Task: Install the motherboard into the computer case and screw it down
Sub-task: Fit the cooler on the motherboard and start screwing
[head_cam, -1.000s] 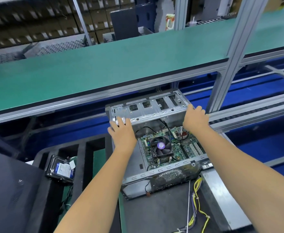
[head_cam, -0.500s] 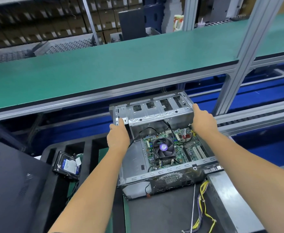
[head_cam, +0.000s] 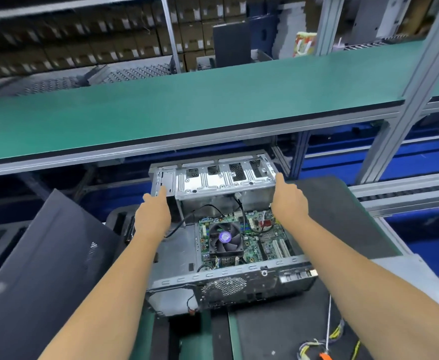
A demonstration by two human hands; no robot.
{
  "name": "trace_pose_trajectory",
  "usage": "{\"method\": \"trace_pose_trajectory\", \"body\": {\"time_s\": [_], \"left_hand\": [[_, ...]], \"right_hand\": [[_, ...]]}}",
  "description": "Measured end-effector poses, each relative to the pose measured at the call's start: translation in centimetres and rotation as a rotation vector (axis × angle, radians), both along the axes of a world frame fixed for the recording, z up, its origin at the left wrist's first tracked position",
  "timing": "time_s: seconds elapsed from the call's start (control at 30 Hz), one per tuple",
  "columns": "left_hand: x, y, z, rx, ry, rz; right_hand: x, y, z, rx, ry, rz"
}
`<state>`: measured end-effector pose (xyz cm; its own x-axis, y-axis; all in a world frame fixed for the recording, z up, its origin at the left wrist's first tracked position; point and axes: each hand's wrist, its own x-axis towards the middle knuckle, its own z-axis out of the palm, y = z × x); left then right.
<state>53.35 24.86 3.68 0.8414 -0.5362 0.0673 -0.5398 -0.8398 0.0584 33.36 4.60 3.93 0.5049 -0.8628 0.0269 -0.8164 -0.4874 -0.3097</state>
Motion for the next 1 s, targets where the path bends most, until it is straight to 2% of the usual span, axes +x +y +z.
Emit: {"method": "trace_pose_trajectory", "body": {"time_s": [0.4, 0.83, 0.9, 0.93, 1.0], "left_hand": [[-1.9, 6.0, -3.0, -0.067, 0.06, -0.003], [-5.5, 8.2, -3.0, -0.085, 0.052, -0.013], [-5.7, 8.3, -3.0, -0.103, 0.0, -0.013], [-5.8, 8.3, -2.8, -0.116, -0.081, -0.042], [-5.9, 7.8, -2.5, -0.19, -0.25, -0.15]], "right_hand": [[-2.4, 6.6, -0.8, -0.001, 0.073, -0.041], [-6.2, 8.1, -1.9, -0.038, 0.092, -0.003], [-6.2, 8.3, -1.9, -0.025, 0.11, -0.012], [-6.1, 8.4, -1.9, -0.046, 0.126, -0.019], [-5.4, 8.8, -1.7, -0.198, 0.141, -0.01]]}}
